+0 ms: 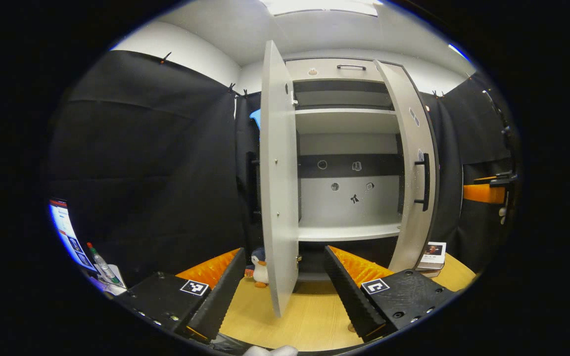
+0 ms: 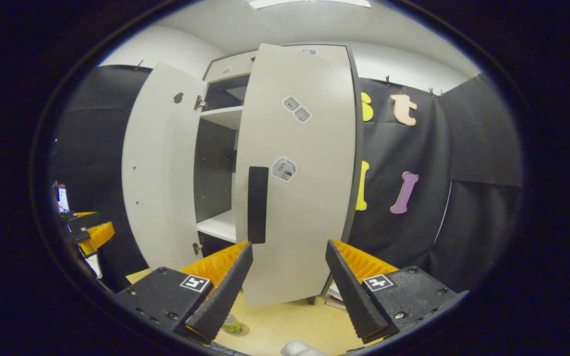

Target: Grasp the bottle in the cabinet with the left hand and place it on the coaster, then close the right door with the right hand and the left door with the left hand.

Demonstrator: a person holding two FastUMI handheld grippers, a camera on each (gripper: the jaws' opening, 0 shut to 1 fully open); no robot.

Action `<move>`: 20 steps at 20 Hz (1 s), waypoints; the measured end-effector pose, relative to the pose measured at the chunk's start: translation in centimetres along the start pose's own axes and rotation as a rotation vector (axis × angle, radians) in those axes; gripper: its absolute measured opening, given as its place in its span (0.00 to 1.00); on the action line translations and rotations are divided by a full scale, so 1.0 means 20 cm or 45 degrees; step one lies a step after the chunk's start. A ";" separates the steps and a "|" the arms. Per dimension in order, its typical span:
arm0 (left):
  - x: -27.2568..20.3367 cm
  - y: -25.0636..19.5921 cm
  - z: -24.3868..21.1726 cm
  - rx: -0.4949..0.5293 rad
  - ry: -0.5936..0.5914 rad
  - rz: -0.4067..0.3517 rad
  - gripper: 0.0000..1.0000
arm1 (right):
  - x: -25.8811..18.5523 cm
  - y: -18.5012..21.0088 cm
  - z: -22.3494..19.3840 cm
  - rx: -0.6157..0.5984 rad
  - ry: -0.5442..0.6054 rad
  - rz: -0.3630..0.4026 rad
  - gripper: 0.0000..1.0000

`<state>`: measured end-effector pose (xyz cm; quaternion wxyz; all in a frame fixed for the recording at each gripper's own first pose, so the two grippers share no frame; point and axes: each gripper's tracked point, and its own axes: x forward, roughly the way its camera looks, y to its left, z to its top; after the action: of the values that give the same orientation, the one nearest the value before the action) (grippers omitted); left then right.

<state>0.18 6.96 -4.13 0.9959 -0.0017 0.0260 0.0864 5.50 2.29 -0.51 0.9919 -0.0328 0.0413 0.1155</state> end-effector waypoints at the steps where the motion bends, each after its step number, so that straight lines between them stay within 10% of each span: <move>1: 0.03 0.05 0.01 0.005 -0.009 0.011 0.96 | -0.02 0.01 -0.03 0.002 0.012 -0.010 0.98; 20: 0.68 0.70 0.25 0.048 -0.080 0.112 0.96 | -0.36 -0.03 -0.25 0.092 0.156 -0.204 0.98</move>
<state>11.43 23.16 0.07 0.9914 0.0209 -0.0036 0.1295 -1.71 -0.34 -4.83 0.9941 -0.0073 0.1034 0.0321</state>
